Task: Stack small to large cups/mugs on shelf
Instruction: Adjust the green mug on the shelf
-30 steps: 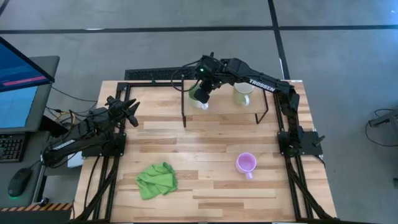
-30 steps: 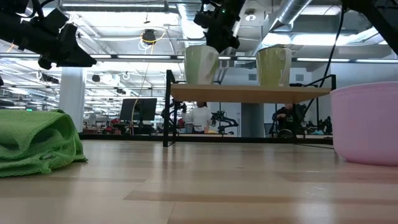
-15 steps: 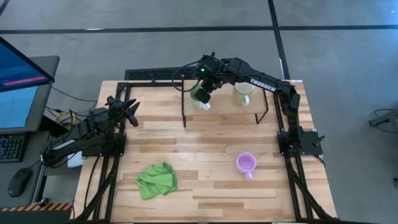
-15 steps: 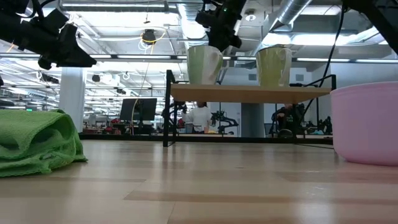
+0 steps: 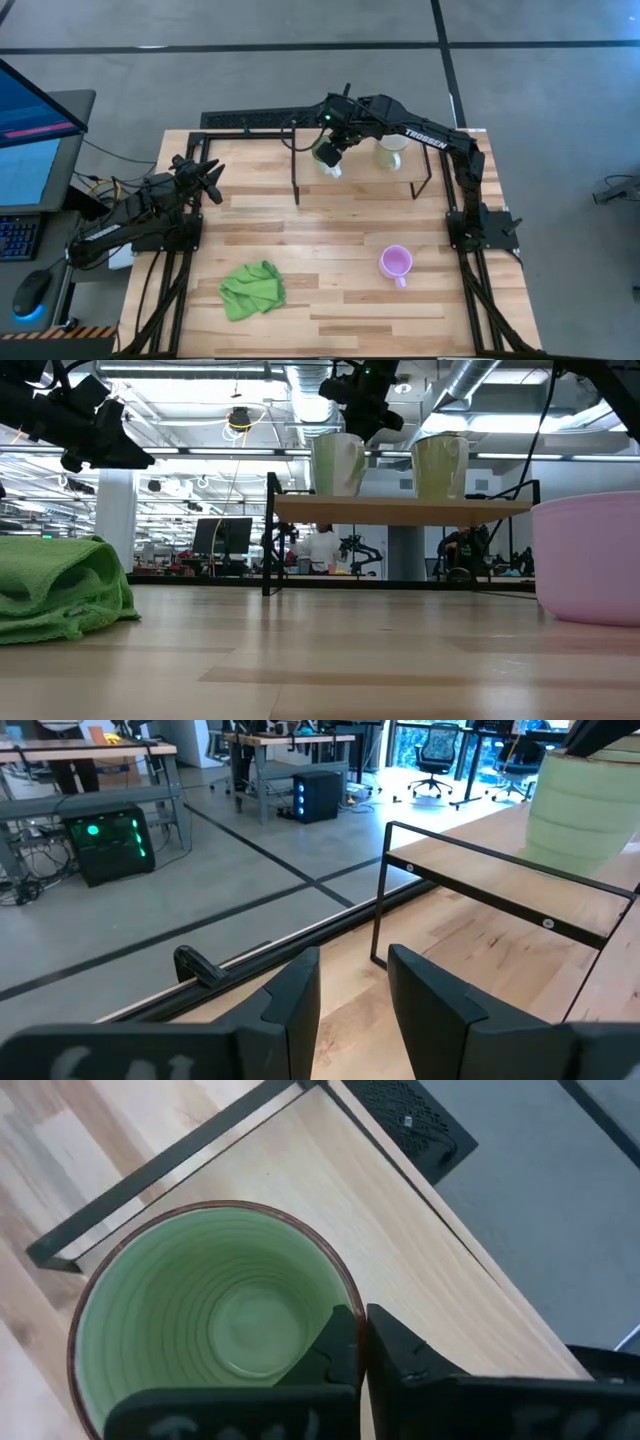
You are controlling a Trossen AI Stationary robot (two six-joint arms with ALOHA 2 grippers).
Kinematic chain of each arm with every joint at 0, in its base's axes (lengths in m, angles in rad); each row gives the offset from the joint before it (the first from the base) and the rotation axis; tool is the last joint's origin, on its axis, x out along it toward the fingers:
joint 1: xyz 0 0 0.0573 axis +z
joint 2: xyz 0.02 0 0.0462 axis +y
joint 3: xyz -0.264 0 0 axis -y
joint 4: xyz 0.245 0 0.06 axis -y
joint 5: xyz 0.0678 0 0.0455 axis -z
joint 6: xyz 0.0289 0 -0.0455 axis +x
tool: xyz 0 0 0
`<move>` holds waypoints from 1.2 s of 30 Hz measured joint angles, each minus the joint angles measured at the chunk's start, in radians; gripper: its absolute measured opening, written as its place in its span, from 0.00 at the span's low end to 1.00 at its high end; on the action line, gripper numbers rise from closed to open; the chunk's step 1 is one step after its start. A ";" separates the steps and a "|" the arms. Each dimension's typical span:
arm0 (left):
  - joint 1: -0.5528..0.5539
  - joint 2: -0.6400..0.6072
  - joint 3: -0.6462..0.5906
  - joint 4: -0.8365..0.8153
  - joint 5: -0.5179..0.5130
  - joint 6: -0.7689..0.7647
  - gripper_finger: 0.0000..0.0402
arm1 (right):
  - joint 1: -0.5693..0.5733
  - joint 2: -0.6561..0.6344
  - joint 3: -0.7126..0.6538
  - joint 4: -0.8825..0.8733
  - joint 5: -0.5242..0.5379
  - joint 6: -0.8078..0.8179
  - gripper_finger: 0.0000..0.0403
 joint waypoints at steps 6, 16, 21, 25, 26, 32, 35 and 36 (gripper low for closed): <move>0.000 0.000 0.000 0.000 0.027 0.000 0.27 | 0.009 -0.018 -0.002 -0.041 0.044 0.092 0.03; 0.000 0.000 0.000 0.000 0.079 -0.005 0.27 | 0.013 -0.031 -0.001 -0.134 0.074 0.210 0.03; 0.000 0.000 0.000 0.002 0.106 -0.006 0.27 | 0.020 -0.031 -0.001 -0.153 0.090 0.252 0.03; 0.000 0.000 0.000 0.002 0.106 -0.010 0.27 | 0.021 -0.031 0.000 -0.186 0.103 0.276 0.03; 0.000 0.000 0.000 0.002 0.106 -0.010 0.27 | 0.020 -0.031 0.000 -0.196 0.112 0.283 0.03; 0.000 0.000 0.000 0.002 0.106 -0.010 0.27 | 0.021 -0.031 0.000 -0.216 0.145 0.312 0.03; 0.000 0.000 0.000 0.002 0.106 -0.010 0.27 | 0.020 -0.031 0.000 -0.236 0.152 0.333 0.03; 0.000 0.000 0.000 0.002 0.106 -0.010 0.27 | 0.019 -0.031 0.000 -0.245 0.157 0.337 0.03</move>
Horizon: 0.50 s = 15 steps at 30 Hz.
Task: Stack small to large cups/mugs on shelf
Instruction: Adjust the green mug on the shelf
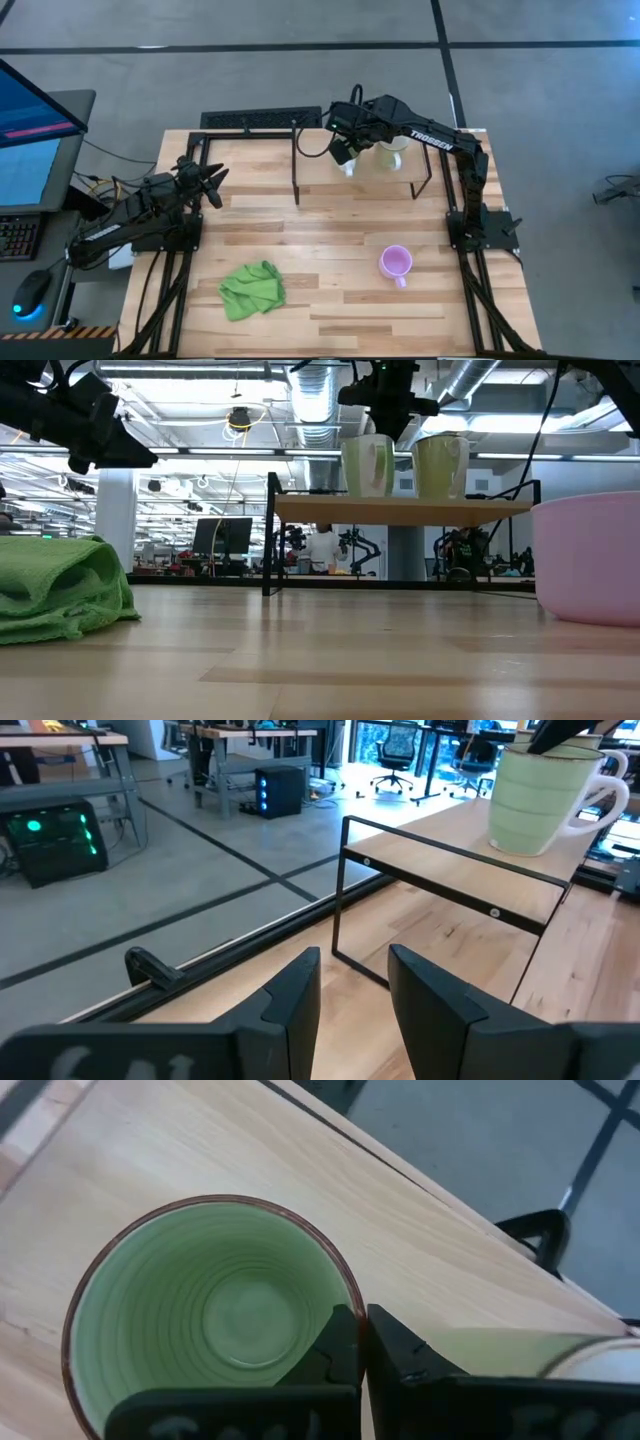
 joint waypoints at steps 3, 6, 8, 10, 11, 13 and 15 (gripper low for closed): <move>0.000 0.000 0.000 0.000 0.000 0.000 0.27 | -0.001 0.000 0.000 -0.026 0.028 0.023 0.03; 0.000 0.000 0.000 0.000 0.007 0.000 0.27 | -0.001 0.000 0.000 -0.032 0.032 0.030 0.03; 0.000 0.000 0.000 0.000 0.008 0.000 0.27 | -0.001 0.000 0.000 -0.034 0.036 0.032 0.03; 0.000 0.000 0.000 0.000 0.008 0.000 0.27 | -0.001 0.000 0.000 -0.035 0.038 0.033 0.03; 0.000 0.000 0.000 0.001 0.008 0.000 0.27 | -0.001 0.000 0.000 -0.036 0.038 0.033 0.03; 0.000 0.000 0.000 0.000 0.009 0.000 0.27 | -0.001 0.000 0.000 -0.038 0.039 0.033 0.03; 0.000 0.000 0.000 0.000 0.009 0.000 0.27 | -0.001 0.000 0.000 -0.043 0.046 0.035 0.03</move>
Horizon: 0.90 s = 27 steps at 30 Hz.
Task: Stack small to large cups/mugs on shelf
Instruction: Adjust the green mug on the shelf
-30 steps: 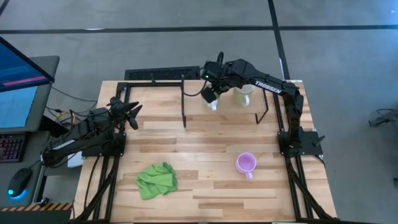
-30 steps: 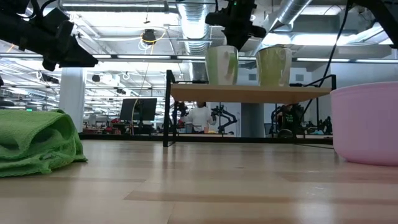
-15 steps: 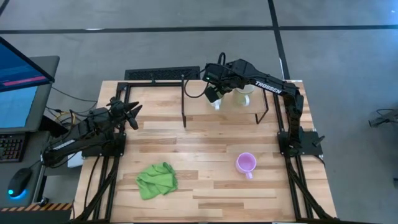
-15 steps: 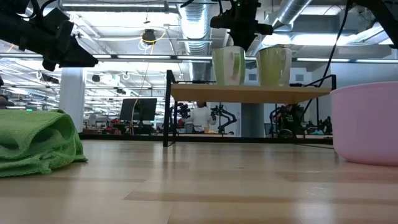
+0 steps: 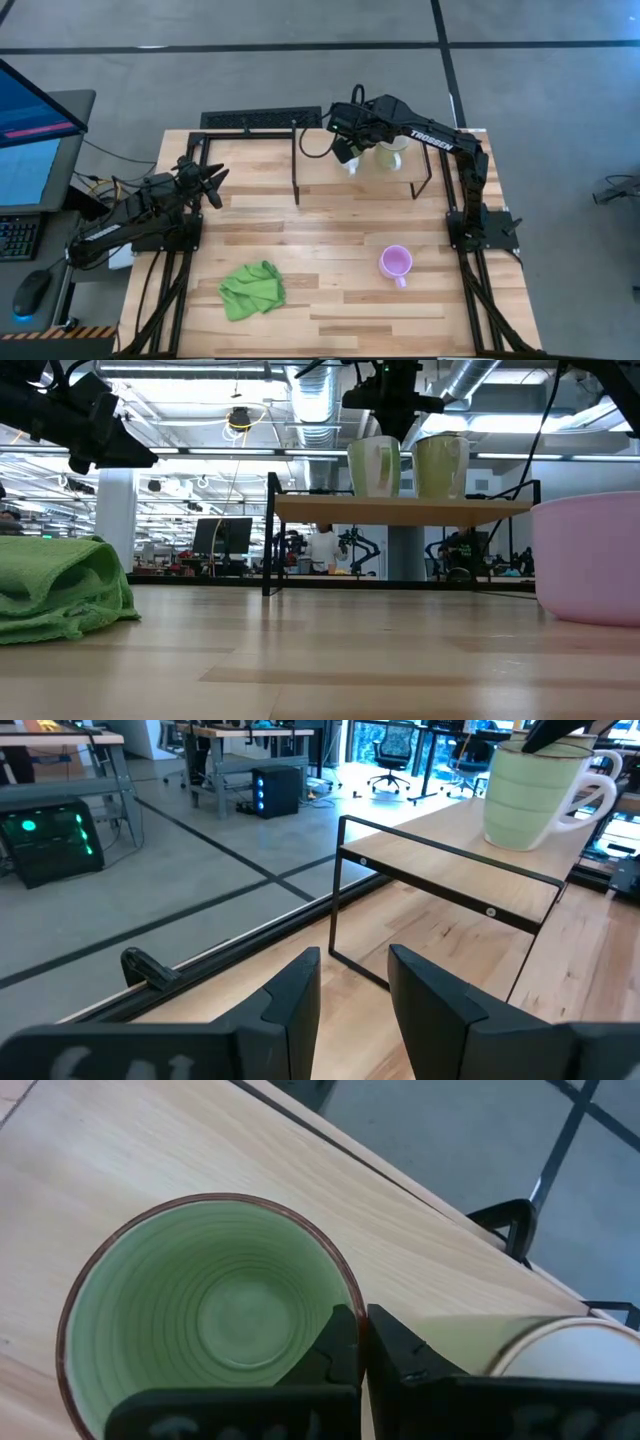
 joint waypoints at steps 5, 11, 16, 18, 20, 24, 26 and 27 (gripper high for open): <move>0.000 0.000 0.000 0.000 0.000 0.000 0.27 | -0.005 0.000 0.000 -0.002 0.012 0.010 0.03; 0.000 0.000 0.000 0.000 0.001 0.000 0.27 | -0.022 0.000 -0.001 -0.002 0.015 0.007 0.03; 0.000 0.000 0.000 0.000 0.001 0.000 0.27 | -0.026 0.001 -0.001 -0.002 0.009 0.005 0.05; 0.000 0.000 0.000 0.000 0.001 0.000 0.27 | -0.027 0.001 -0.001 -0.002 0.004 0.005 0.05; 0.000 0.000 0.000 0.000 0.001 0.000 0.27 | -0.027 0.002 -0.001 -0.002 0.003 0.004 0.06; 0.000 0.000 0.000 0.000 0.001 0.000 0.27 | -0.025 0.002 -0.001 -0.002 0.003 0.002 0.07; 0.000 0.000 0.000 0.000 0.001 0.000 0.27 | -0.025 0.002 -0.002 -0.002 0.002 0.002 0.09; 0.000 0.000 0.000 0.000 0.001 0.000 0.27 | -0.025 0.002 -0.002 -0.003 0.002 0.002 0.10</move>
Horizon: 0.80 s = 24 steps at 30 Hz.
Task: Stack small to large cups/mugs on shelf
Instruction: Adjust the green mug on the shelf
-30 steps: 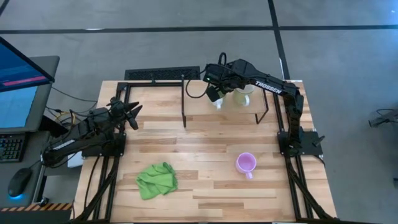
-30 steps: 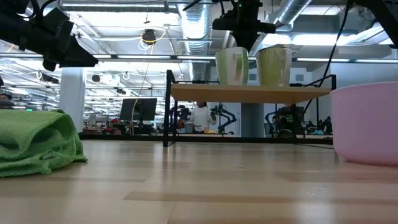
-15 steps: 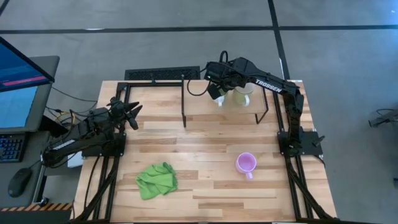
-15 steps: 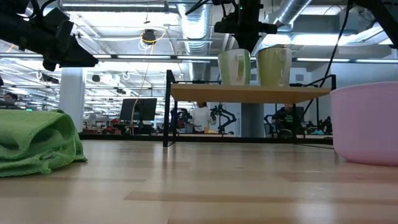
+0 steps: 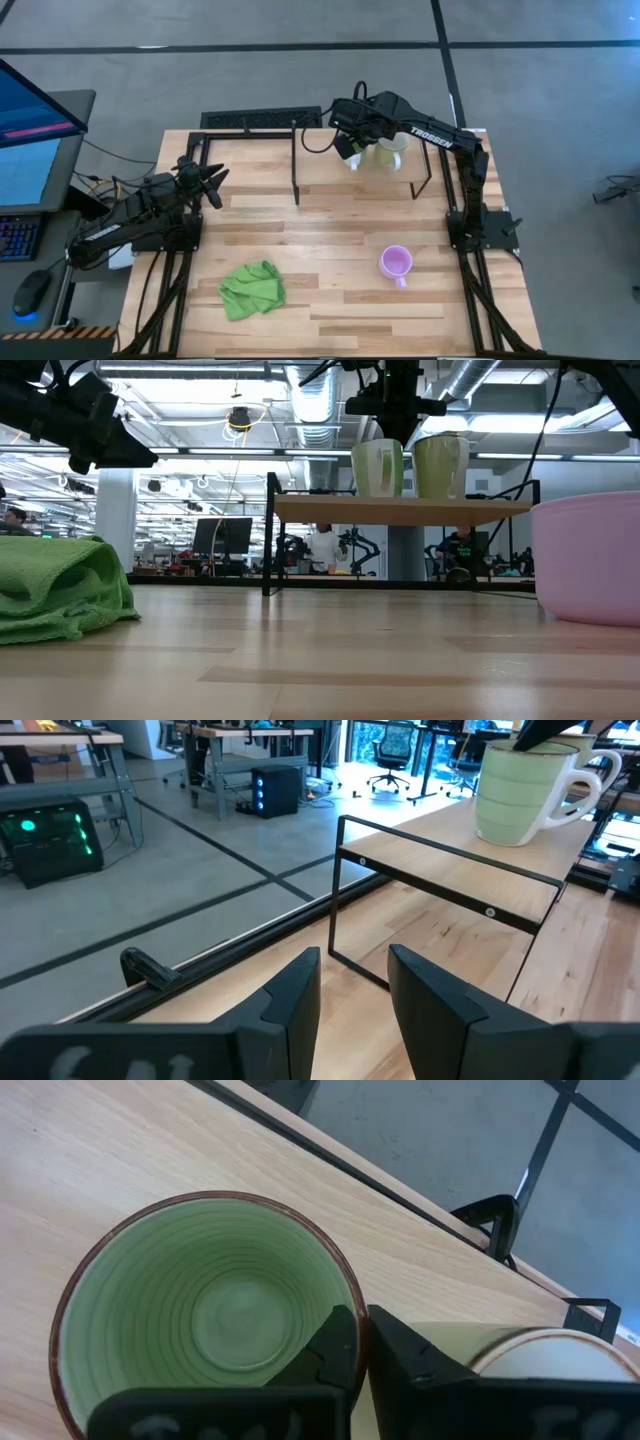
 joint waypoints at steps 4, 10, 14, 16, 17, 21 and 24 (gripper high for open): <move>0.000 0.000 0.000 0.000 0.000 -0.002 0.27 | 0.000 0.001 0.000 -0.001 0.000 0.000 0.13; 0.000 0.000 0.000 0.000 0.000 -0.008 0.27 | 0.000 0.001 -0.001 0.000 -0.006 0.001 0.16; 0.000 0.000 0.000 0.000 0.000 -0.008 0.27 | 0.000 0.002 -0.001 0.001 -0.008 0.003 0.18; 0.000 0.000 0.000 0.000 0.000 -0.008 0.27 | 0.001 0.001 -0.001 0.003 -0.008 0.003 0.19; 0.000 0.000 0.000 0.000 0.000 -0.008 0.27 | 0.001 0.001 -0.001 0.003 -0.008 0.003 0.20; 0.000 0.000 0.000 0.000 0.000 -0.008 0.27 | 0.001 0.001 -0.001 0.003 -0.008 0.003 0.23; 0.000 0.000 0.000 0.002 0.000 -0.008 0.27 | 0.001 0.001 -0.001 0.003 -0.010 0.004 0.26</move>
